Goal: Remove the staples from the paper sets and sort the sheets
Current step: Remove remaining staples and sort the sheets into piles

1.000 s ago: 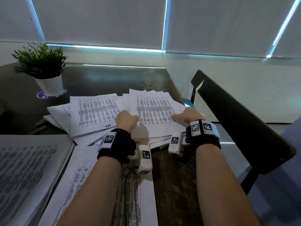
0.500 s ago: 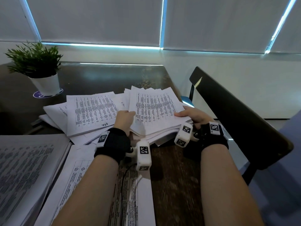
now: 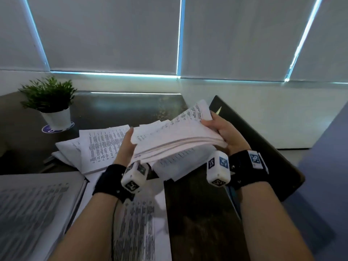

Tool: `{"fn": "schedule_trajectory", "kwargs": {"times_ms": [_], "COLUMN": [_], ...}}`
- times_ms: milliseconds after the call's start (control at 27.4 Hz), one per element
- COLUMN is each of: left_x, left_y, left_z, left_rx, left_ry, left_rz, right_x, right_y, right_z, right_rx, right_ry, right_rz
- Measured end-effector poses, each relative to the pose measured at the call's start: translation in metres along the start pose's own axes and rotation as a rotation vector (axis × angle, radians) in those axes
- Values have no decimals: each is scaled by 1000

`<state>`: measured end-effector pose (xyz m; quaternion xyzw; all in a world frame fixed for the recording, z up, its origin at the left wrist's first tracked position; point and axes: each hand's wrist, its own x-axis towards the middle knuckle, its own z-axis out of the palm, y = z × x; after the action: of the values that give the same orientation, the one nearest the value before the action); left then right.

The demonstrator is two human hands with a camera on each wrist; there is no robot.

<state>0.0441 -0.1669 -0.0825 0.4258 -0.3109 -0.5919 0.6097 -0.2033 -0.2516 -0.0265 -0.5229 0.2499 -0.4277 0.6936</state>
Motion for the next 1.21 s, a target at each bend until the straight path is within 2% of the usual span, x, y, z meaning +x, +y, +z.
{"fn": "schedule_trajectory", "kwargs": {"times_ms": [73,183,256,329,512,621,695,768,841,914,1024,1060,1097,1170,1206], "left_x": [-17,-52,-88,-114,-167,-191,-200,-203,-203,-201,-204,-208,-209,-213,-214], "left_y": [25,53,65,72,95,106,108,99,86,78,96,106,116,122,117], "left_z": [2,12,21,27,35,36,36,27,12,2,20,30,37,36,26], "left_rx": [23,211,332,426,498,566,555,497,451,516,791,875,866,595,444], "left_ry": [28,-6,-75,-124,111,178,209,217,250,302,323,313,308,222,131], "left_rz": [-25,168,293,361,619,831,925,868,718,666,834,908,985,1012,939], "right_x": [-27,-62,-83,-99,-129,-136,-138,-140,-147,-151,-140,-136,-131,-133,-138], "right_y": [-4,-7,-5,-6,-19,-21,-20,-11,2,11,-10,-22,-34,-42,-36], "right_z": [-10,-12,4,28,97,120,131,132,132,140,167,175,180,177,169], "right_rx": [-181,-344,-293,-186,-293,-312,-304,-284,-295,-330,-320,-322,-322,-277,-286], "right_ry": [-29,-23,-15,-4,-12,72,82,61,21,41,213,220,203,144,111], "right_rz": [3,100,132,106,-95,-211,-250,-249,-181,-171,-275,-305,-334,-340,-307]}}
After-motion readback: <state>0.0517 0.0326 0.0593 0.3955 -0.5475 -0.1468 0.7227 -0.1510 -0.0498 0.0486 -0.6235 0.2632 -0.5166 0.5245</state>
